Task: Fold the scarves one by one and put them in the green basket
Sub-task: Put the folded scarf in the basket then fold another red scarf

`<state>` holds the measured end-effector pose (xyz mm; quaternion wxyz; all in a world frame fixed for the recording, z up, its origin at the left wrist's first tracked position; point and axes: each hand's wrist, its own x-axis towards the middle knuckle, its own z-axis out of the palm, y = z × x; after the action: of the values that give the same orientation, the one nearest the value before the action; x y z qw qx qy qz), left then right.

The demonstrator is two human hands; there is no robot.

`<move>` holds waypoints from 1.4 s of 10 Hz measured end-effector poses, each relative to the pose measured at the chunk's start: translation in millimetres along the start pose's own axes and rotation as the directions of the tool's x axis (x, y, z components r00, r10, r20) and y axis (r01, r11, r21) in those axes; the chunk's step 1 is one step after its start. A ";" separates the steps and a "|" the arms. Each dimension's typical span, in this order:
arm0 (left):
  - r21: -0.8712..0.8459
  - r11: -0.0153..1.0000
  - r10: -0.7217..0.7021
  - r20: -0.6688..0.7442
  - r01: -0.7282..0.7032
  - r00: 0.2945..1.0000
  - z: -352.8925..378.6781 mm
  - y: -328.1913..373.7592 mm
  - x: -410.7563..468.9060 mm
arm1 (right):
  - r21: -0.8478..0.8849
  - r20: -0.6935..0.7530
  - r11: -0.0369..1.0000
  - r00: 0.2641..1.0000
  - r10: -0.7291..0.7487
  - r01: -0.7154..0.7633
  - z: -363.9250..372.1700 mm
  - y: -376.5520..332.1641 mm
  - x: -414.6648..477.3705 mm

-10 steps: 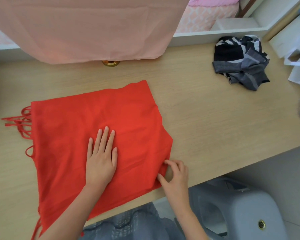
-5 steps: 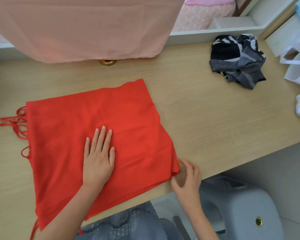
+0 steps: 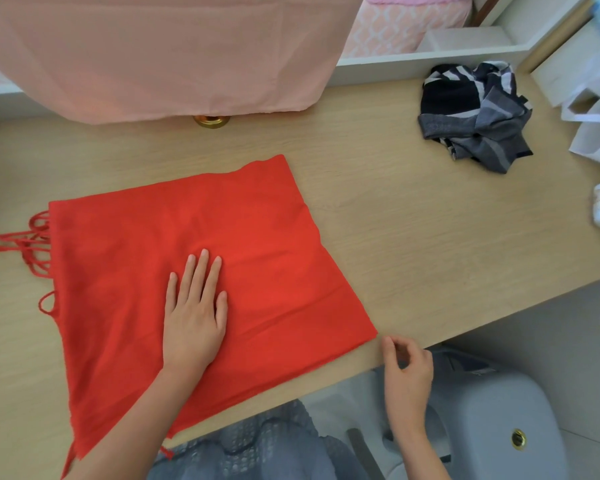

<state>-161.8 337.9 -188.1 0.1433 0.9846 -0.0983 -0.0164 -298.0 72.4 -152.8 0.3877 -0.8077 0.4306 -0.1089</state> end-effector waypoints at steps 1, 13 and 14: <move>-0.004 1.000 -0.002 0.003 0.002 1.000 -0.3 0.5 0.1 | -0.020 0.113 0.989 0.983 -0.144 0.147 -3.3 -3.7 -2.9; 0.065 0.984 -0.161 -0.076 0.166 0.984 10.6 1.1 51.7 | 0.122 0.731 0.962 0.677 0.079 -0.245 140.0 -204.1 155.1; 0.053 0.984 -0.165 -0.069 0.169 0.984 10.3 0.9 52.1 | 0.146 0.621 0.972 0.782 0.055 -0.185 146.2 -197.4 161.4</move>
<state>-111.5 323.8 -197.9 0.1156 0.9932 -0.0111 0.0063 -5.1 89.2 -134.9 0.5913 -0.7271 0.3191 0.1413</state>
